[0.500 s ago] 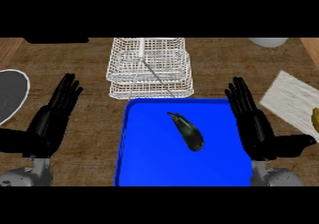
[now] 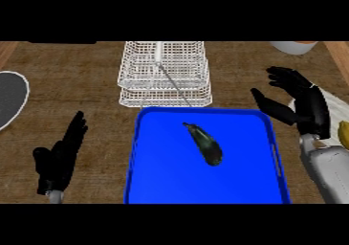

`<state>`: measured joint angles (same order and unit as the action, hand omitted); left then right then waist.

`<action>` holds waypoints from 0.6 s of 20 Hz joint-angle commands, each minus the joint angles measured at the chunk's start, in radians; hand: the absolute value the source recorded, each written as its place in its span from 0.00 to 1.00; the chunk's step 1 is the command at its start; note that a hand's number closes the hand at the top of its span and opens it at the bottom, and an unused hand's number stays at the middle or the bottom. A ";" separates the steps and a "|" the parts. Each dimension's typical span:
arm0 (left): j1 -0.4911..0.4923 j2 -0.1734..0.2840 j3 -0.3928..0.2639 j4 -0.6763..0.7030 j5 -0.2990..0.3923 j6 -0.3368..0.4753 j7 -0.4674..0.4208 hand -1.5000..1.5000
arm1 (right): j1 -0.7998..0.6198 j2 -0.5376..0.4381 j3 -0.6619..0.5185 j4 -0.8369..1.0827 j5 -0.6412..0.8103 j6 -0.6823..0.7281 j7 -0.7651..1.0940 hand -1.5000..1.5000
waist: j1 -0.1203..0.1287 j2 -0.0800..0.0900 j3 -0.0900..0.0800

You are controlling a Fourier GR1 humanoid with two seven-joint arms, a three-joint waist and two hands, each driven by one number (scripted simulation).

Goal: Pick the eggplant from the tray and place it in the tiered basket

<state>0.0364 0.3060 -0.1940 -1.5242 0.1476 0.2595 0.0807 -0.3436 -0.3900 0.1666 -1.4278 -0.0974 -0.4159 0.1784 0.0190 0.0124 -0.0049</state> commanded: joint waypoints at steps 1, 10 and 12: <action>0.037 -0.060 -0.041 0.085 -0.049 0.047 -0.031 0.50 | -0.044 0.066 -0.054 0.069 0.077 -0.225 0.113 0.00 | -0.013 -0.007 0.002; 0.026 -0.095 -0.011 0.158 -0.063 0.048 -0.064 0.50 | -0.106 -0.081 0.128 -0.119 0.138 0.075 0.495 0.00 | -0.024 -0.016 0.001; 0.050 -0.080 -0.015 0.115 -0.073 0.054 -0.059 0.50 | -0.127 -0.128 0.164 -0.157 0.104 0.183 0.614 0.00 | -0.020 -0.022 0.000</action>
<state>0.0678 0.2245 -0.2042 -1.4196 0.0818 0.3069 0.0005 -0.4295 -0.4378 0.2619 -1.5460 0.0229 -0.3853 0.5979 -0.0013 -0.0081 0.0023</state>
